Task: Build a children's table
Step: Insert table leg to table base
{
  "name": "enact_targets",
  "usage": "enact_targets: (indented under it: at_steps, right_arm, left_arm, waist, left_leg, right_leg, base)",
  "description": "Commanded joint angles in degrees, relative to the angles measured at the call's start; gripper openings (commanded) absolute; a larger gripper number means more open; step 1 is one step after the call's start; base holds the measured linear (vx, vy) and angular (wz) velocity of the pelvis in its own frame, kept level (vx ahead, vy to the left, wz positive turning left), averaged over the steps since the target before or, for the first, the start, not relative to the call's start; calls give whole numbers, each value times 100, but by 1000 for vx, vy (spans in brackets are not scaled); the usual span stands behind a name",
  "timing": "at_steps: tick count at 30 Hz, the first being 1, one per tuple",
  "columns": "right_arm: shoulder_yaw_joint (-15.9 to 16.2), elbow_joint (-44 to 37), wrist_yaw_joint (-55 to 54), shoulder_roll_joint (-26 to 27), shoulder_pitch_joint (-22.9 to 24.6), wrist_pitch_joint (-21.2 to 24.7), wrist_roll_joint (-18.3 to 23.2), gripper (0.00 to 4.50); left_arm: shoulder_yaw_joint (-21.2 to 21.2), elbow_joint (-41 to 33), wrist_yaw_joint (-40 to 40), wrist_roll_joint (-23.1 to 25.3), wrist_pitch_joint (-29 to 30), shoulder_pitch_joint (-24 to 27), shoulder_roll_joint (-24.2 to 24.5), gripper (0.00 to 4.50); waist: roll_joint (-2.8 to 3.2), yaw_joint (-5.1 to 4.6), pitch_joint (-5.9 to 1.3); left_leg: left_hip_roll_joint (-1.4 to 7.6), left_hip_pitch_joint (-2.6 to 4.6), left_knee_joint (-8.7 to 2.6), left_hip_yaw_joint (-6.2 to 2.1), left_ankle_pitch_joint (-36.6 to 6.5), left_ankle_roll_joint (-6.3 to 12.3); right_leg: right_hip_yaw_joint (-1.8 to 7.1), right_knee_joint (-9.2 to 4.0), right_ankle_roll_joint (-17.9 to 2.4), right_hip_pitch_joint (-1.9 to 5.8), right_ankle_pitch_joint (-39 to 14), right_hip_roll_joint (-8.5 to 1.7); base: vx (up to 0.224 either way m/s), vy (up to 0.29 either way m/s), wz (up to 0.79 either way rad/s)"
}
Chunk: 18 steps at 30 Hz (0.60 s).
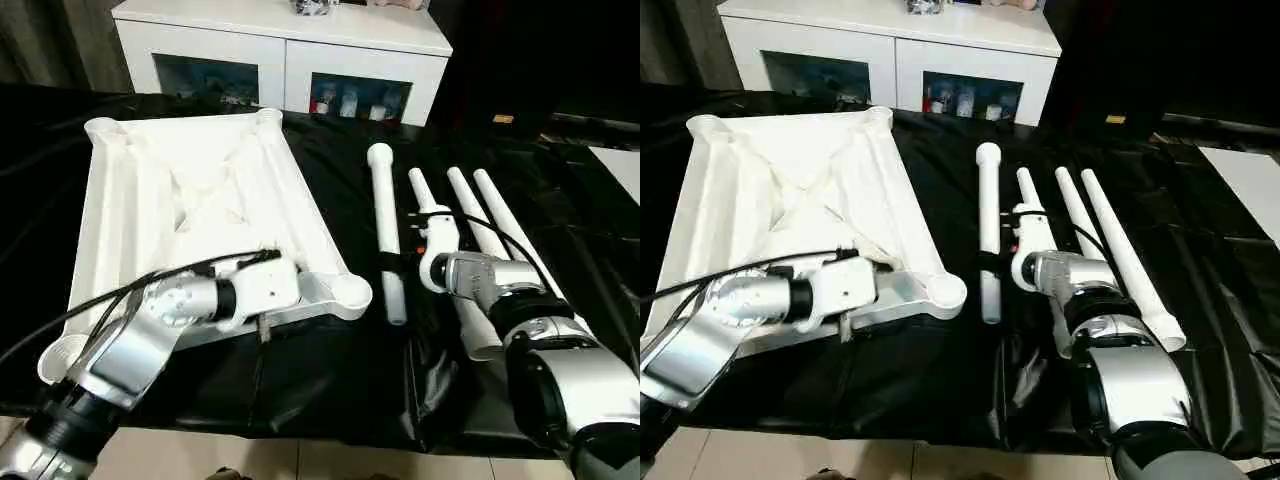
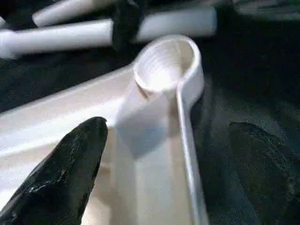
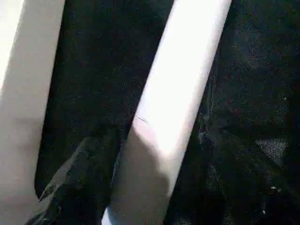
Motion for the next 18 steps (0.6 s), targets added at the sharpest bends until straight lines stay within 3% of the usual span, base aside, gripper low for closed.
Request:
enact_targets:
  at_steps: [1, 2, 13, 18]
  right_arm:
    - [-88, 153, -93, -105, 108, 50, -24, 273]
    - [-85, 179, -114, -112, 132, 23, -36, 260]
    - [-241, 259, -109, -139, 206, -160, 23, 177]
    - [-441, 78, 88, -177, 248, -353, 220, 151]
  left_arm:
    - [40, -102, -15, -11, 32, -61, -19, 450]
    - [43, -108, -1, -3, 28, -59, -33, 450]
    - [253, -57, 343, 30, 97, -29, -127, 450]
    - [830, 55, 1009, -333, 512, -179, -651, 450]
  waist:
    - [119, -1, -384]
    - [99, -7, -385]
    - [114, -10, -380]
    - [105, 0, -389]
  left_leg:
    - [279, 139, -432, -106, -1307, -226]
    - [278, 134, -429, -104, -1283, -199]
    - [282, 137, -433, -112, -1379, -223]
    - [283, 140, -418, -106, -1325, -166]
  right_leg:
    - [188, -298, -1529, 254, -808, -261]
    - [187, -300, -1524, 255, -831, -258]
    - [183, -312, -1486, 247, -935, -256]
    - [184, -318, -1540, 254, -839, -256]
  base:
    - [0, 0, 0]
    - [0, 0, 0]
    - [0, 0, 0]
    - [0, 0, 0]
